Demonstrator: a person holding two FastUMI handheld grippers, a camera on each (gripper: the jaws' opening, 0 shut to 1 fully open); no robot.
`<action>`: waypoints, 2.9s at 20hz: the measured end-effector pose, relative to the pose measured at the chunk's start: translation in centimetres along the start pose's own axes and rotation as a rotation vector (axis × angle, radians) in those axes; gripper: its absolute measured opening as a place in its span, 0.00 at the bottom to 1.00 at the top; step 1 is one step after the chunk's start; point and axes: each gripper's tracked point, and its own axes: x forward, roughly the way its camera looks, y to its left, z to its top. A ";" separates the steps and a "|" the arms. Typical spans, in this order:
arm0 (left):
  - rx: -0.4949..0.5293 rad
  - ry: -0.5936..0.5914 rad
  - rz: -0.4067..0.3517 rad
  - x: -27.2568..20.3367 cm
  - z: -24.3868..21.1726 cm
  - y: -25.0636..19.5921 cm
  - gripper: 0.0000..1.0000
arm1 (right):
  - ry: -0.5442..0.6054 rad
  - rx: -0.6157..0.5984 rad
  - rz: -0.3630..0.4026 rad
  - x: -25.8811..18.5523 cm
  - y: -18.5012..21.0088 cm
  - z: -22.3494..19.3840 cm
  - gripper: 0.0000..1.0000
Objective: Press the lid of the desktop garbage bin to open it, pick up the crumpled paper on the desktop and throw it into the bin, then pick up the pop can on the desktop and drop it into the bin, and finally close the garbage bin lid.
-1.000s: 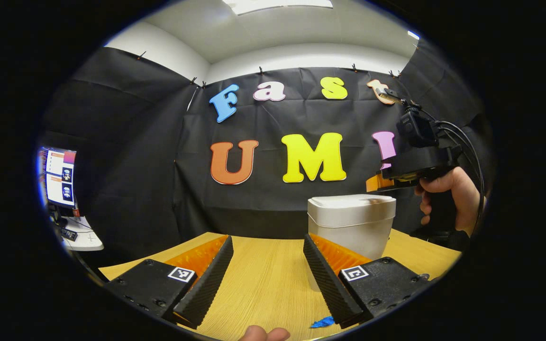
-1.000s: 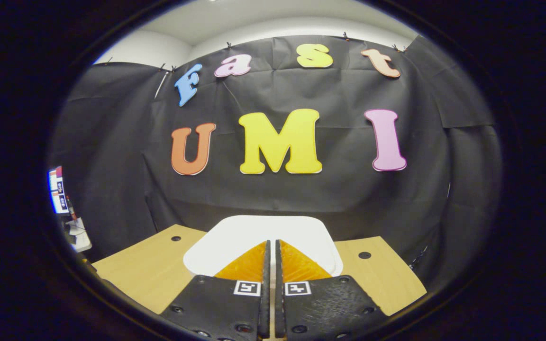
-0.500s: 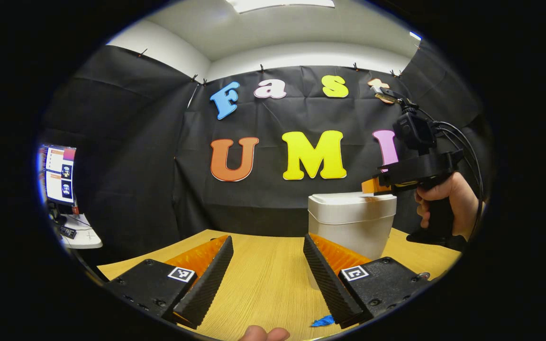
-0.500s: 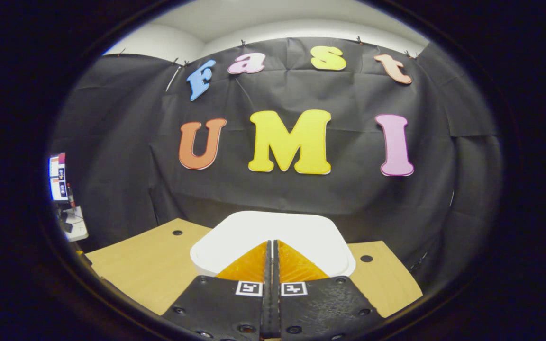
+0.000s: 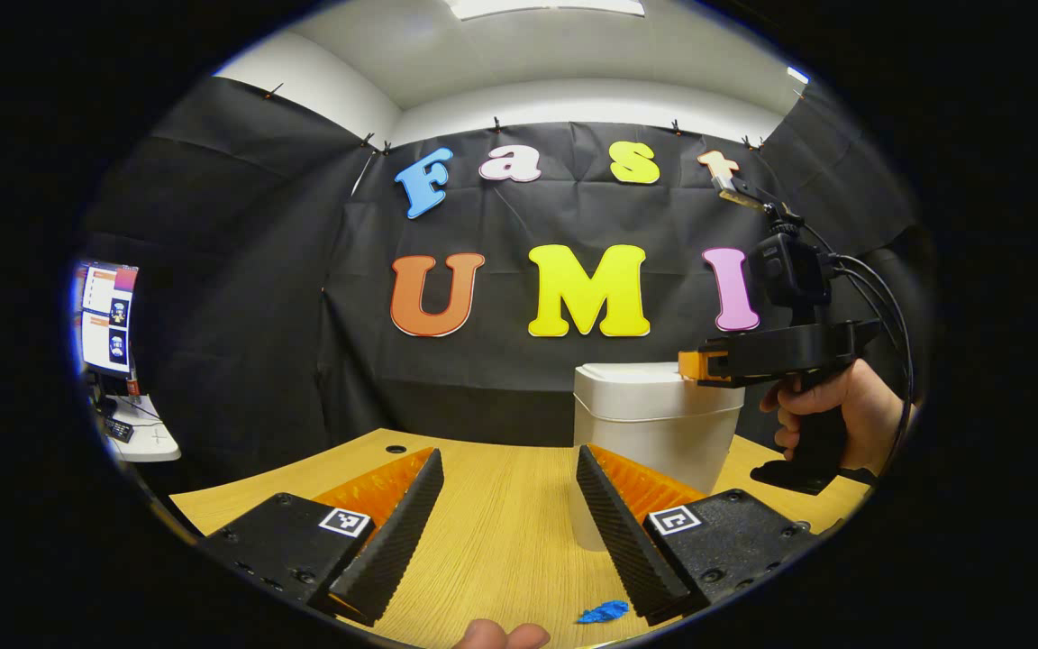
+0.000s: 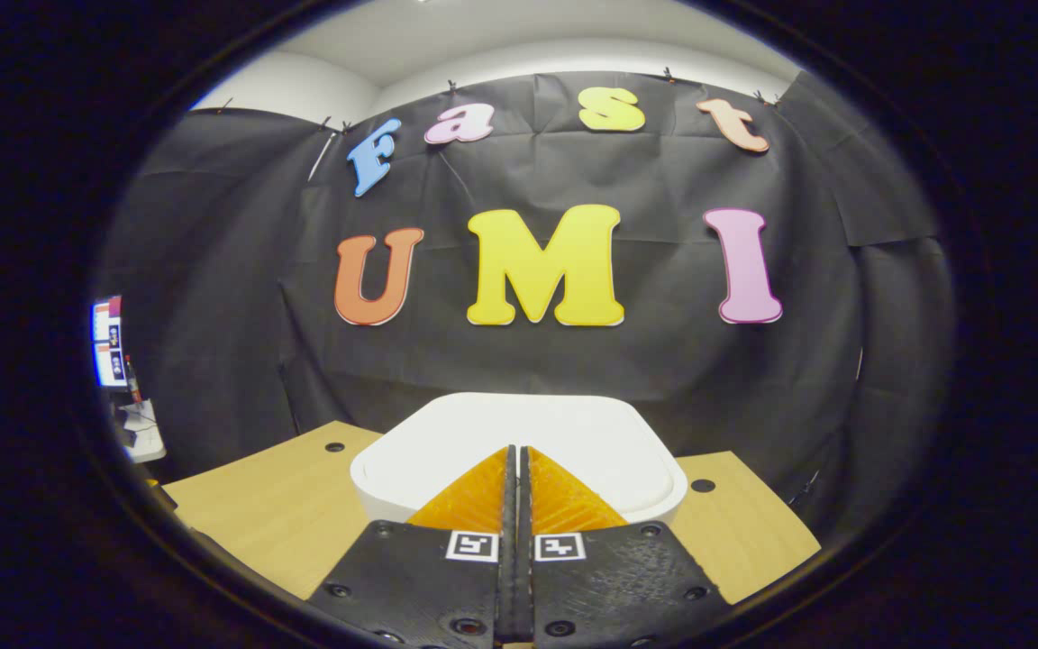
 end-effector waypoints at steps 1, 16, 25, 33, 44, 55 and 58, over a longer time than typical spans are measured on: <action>-0.001 0.001 0.001 0.0 0.0 0.2 0.96 | -0.010 0.001 -0.045 -0.6 -0.8 0.9 0.00; -0.001 0.011 -0.042 -0.1 0.0 -3.0 0.96 | -0.086 0.283 0.117 -6.3 -2.3 4.5 0.96; 0.011 0.015 -0.041 0.1 -0.3 -3.8 0.96 | -0.191 -0.020 -0.358 -8.1 -13.8 5.8 0.95; 0.010 0.028 -0.034 0.1 -1.1 -4.4 0.96 | -0.152 0.054 -0.084 -8.8 -8.7 4.6 0.95; 0.024 0.100 -0.043 0.0 -4.3 -5.0 0.96 | -0.189 0.191 -0.041 -10.1 -9.4 2.2 0.95; 0.017 0.273 -0.093 -2.2 -12.2 -7.1 0.96 | -0.231 0.003 -0.067 -15.3 -10.2 -3.0 0.95; 0.042 0.314 -0.082 -2.9 -14.6 -7.0 0.96 | -0.209 -0.008 -0.078 -16.5 -10.8 -5.7 0.95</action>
